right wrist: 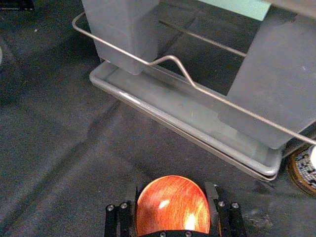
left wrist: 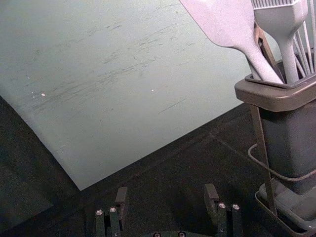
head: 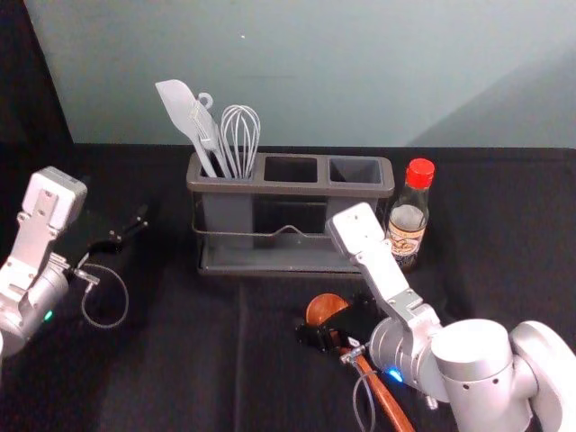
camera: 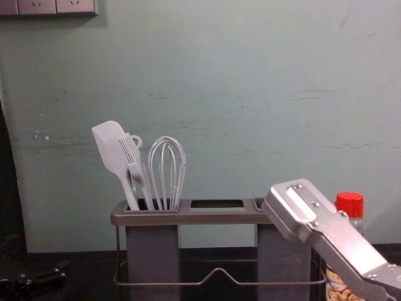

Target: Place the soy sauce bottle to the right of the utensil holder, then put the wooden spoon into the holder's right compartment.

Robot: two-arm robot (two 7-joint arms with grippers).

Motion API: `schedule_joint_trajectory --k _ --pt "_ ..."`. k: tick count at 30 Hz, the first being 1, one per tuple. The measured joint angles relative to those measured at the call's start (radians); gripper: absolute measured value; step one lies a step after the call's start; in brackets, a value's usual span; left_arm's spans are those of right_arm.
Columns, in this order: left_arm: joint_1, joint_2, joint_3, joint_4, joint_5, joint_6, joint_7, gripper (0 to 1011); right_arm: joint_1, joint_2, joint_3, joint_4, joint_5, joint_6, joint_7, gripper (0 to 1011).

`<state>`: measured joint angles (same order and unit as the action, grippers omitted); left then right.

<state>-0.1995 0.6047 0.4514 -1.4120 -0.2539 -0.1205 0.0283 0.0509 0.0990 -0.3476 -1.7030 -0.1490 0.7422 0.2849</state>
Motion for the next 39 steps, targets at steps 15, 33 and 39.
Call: schedule_joint_trajectory --k 15,33,39 --pt "0.000 0.000 0.000 0.000 0.000 0.000 0.000 1000 -0.064 0.012 0.038 -0.131 -0.016 -0.014 0.033 835" --pt "0.000 0.000 0.000 0.000 0.000 0.000 0.000 1000 -0.249 0.065 0.139 -0.282 0.088 -0.560 0.003 834" --pt "0.000 0.000 0.000 0.000 0.000 0.000 0.000 1000 -0.289 0.092 0.138 -0.295 0.079 -0.742 -0.033 834"
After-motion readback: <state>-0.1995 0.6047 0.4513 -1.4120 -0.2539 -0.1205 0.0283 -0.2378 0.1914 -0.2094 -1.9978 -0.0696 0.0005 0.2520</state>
